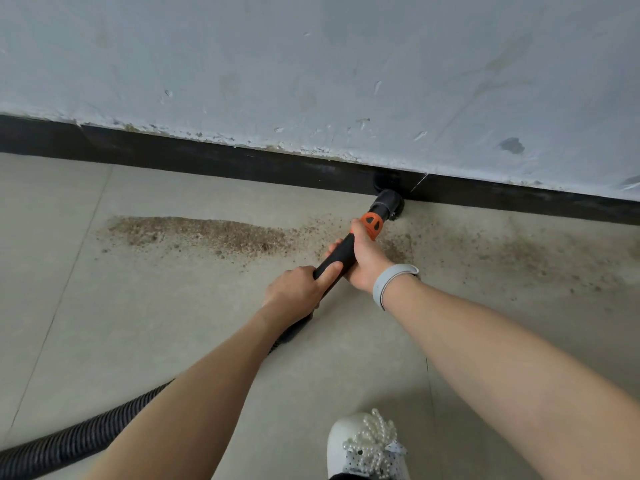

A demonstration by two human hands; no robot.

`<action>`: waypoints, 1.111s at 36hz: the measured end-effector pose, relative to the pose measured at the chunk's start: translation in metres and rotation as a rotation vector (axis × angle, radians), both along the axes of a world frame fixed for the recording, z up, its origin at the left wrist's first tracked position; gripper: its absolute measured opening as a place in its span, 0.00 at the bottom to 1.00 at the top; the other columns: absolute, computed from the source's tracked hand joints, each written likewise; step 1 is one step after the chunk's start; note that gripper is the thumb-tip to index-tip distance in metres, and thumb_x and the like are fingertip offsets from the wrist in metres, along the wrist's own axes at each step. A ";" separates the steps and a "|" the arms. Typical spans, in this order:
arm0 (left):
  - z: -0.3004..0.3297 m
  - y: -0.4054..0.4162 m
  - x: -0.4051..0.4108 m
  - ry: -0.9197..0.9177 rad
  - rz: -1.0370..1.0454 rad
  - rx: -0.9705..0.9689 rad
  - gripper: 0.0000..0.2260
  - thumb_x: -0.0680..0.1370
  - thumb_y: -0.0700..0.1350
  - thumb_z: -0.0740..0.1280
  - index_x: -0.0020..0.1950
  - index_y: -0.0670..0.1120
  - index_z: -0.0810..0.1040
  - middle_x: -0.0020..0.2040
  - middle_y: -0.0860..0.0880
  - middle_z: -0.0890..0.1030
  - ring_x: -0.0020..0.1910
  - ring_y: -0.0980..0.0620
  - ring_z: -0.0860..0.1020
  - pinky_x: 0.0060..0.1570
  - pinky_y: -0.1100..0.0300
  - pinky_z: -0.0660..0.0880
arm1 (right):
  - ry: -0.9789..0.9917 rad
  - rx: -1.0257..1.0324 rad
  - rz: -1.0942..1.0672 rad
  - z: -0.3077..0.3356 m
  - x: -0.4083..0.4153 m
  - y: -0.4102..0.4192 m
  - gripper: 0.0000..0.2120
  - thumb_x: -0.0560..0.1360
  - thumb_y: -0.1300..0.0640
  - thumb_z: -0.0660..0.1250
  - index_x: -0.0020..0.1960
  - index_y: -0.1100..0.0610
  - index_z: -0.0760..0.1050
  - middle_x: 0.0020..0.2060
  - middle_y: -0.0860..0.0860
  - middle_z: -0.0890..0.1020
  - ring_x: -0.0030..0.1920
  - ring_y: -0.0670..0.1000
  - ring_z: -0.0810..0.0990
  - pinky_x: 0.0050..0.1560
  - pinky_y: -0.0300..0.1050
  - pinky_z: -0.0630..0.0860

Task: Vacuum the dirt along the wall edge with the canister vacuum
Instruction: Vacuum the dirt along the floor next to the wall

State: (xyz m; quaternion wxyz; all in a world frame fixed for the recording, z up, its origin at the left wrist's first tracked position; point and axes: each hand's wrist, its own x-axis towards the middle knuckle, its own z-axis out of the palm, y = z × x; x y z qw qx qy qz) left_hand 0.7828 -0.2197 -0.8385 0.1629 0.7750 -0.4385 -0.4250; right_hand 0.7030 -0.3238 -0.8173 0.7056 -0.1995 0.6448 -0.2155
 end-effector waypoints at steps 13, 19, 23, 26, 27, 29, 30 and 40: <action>0.008 0.054 0.037 -0.109 0.167 -0.064 0.26 0.78 0.67 0.51 0.38 0.48 0.75 0.32 0.52 0.81 0.36 0.49 0.80 0.41 0.55 0.75 | -0.029 -0.030 0.097 0.006 0.047 0.043 0.14 0.77 0.48 0.66 0.50 0.60 0.70 0.30 0.54 0.77 0.24 0.52 0.78 0.34 0.47 0.80; 0.017 0.098 0.074 -0.076 0.334 -0.064 0.26 0.79 0.64 0.53 0.37 0.46 0.76 0.31 0.50 0.82 0.34 0.47 0.81 0.44 0.51 0.79 | -0.085 0.002 0.236 0.015 0.097 0.079 0.12 0.79 0.50 0.65 0.45 0.59 0.69 0.29 0.54 0.75 0.28 0.53 0.77 0.36 0.47 0.79; 0.023 0.131 0.100 -0.117 0.474 -0.069 0.28 0.79 0.64 0.53 0.35 0.44 0.77 0.28 0.50 0.81 0.32 0.50 0.81 0.45 0.52 0.78 | -0.120 0.048 0.363 0.021 0.140 0.106 0.13 0.79 0.49 0.65 0.46 0.58 0.68 0.30 0.54 0.75 0.29 0.54 0.75 0.39 0.49 0.77; 0.024 0.160 0.121 -0.131 0.590 -0.055 0.29 0.79 0.64 0.53 0.35 0.43 0.77 0.28 0.50 0.81 0.33 0.50 0.81 0.45 0.52 0.78 | -0.150 0.058 0.470 0.024 0.174 0.131 0.12 0.79 0.50 0.65 0.45 0.58 0.67 0.32 0.54 0.73 0.30 0.54 0.75 0.39 0.49 0.77; 0.025 0.169 0.127 -0.130 0.627 -0.047 0.29 0.79 0.65 0.52 0.35 0.43 0.77 0.28 0.50 0.81 0.32 0.50 0.81 0.43 0.52 0.78 | -0.157 0.058 0.506 0.024 0.185 0.139 0.12 0.79 0.50 0.65 0.45 0.58 0.67 0.33 0.54 0.73 0.30 0.54 0.75 0.40 0.50 0.77; 0.025 0.189 0.139 -0.125 0.702 -0.047 0.29 0.79 0.65 0.53 0.35 0.43 0.77 0.27 0.50 0.81 0.31 0.50 0.81 0.41 0.54 0.78 | -0.165 0.059 0.579 0.024 0.205 0.157 0.13 0.79 0.50 0.65 0.45 0.59 0.68 0.34 0.54 0.74 0.31 0.53 0.75 0.40 0.49 0.77; 0.026 0.198 0.145 -0.126 0.736 -0.051 0.29 0.79 0.65 0.53 0.36 0.43 0.77 0.27 0.50 0.81 0.30 0.49 0.81 0.40 0.54 0.77 | -0.176 0.063 0.610 0.025 0.214 0.165 0.13 0.79 0.50 0.65 0.45 0.59 0.67 0.33 0.54 0.74 0.31 0.53 0.75 0.39 0.48 0.77; 0.029 0.265 0.183 -0.160 0.944 -0.062 0.32 0.80 0.65 0.51 0.33 0.41 0.78 0.25 0.50 0.80 0.30 0.48 0.81 0.38 0.56 0.76 | -0.233 0.079 0.903 0.037 0.278 0.232 0.17 0.79 0.46 0.64 0.55 0.60 0.66 0.33 0.54 0.74 0.30 0.53 0.76 0.37 0.48 0.77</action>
